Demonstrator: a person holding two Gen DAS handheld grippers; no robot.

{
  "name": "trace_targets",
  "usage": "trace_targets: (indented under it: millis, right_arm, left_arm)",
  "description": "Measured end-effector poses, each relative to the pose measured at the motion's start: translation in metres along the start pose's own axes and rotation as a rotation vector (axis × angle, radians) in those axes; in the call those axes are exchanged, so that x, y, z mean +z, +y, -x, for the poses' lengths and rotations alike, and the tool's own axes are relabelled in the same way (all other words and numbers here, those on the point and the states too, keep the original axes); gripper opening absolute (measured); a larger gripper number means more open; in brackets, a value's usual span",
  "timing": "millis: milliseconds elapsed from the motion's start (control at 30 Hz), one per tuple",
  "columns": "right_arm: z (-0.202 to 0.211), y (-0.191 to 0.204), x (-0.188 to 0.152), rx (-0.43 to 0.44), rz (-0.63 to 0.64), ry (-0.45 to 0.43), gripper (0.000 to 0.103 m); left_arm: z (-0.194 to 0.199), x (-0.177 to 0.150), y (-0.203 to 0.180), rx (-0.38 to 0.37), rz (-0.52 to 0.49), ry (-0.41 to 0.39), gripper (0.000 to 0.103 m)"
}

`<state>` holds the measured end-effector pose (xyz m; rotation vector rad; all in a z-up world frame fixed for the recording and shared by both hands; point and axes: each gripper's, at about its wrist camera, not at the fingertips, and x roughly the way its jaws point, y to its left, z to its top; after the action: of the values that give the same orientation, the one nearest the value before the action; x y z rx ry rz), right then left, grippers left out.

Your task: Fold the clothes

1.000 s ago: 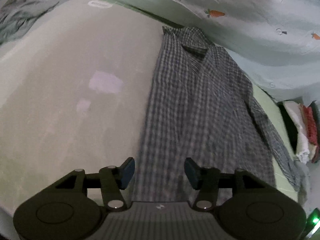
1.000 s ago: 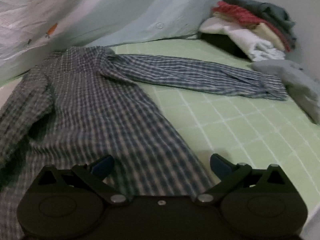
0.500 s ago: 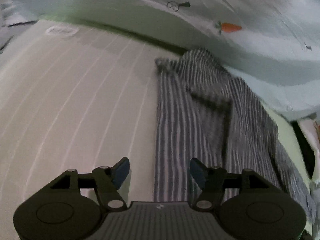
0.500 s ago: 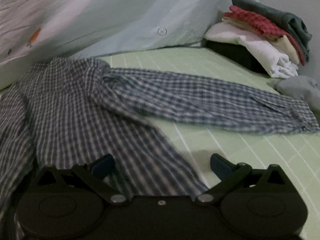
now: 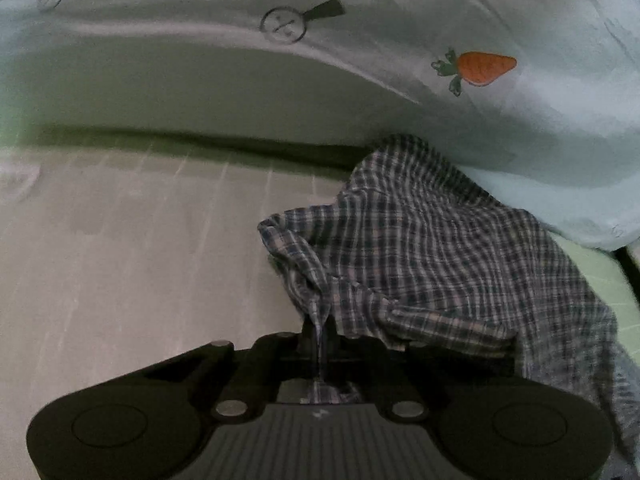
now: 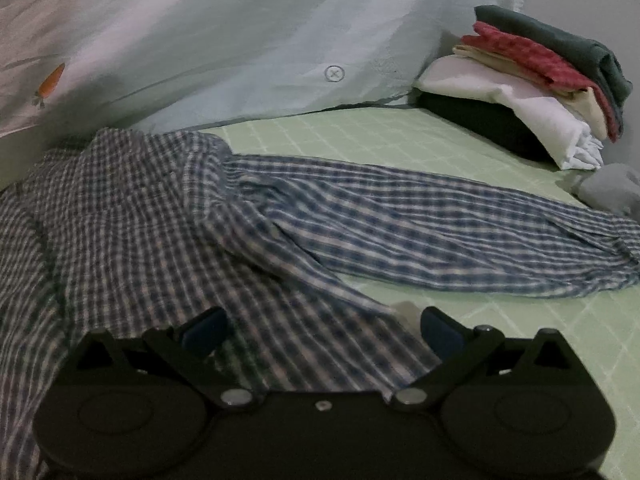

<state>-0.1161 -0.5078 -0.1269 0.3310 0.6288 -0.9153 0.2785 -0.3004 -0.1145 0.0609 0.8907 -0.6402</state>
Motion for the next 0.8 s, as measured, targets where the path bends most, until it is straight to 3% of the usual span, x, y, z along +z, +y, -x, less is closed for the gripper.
trace_targets:
  millis: [200, 300, 367, 400, 567, 800]
  right_arm:
    - [-0.006, 0.029, 0.002, -0.011, -0.008, -0.001, 0.103]
    - [-0.008, 0.037, 0.003, -0.001, 0.002, -0.001, 0.103]
    - [-0.007, 0.033, 0.003, 0.016, 0.0, 0.0, 0.103]
    - [-0.006, 0.032, 0.002, 0.029, 0.013, 0.005, 0.103]
    - [0.005, 0.017, 0.0, 0.087, 0.062, 0.065, 0.103]
    - [0.043, -0.019, -0.027, 0.127, 0.104, 0.105, 0.103]
  left_arm:
    - [-0.022, 0.023, 0.012, 0.029, 0.031, -0.02, 0.004]
    - [-0.015, 0.018, 0.012, 0.026, 0.034, -0.027, 0.017]
    - [-0.001, 0.011, 0.014, 0.011, 0.05, -0.028, 0.036]
    - [0.006, 0.007, 0.015, 0.003, 0.058, -0.029, 0.037]
    - [0.059, -0.035, 0.019, -0.019, 0.118, -0.009, 0.046]
    - [0.142, -0.135, 0.014, -0.01, 0.184, 0.054, 0.046]
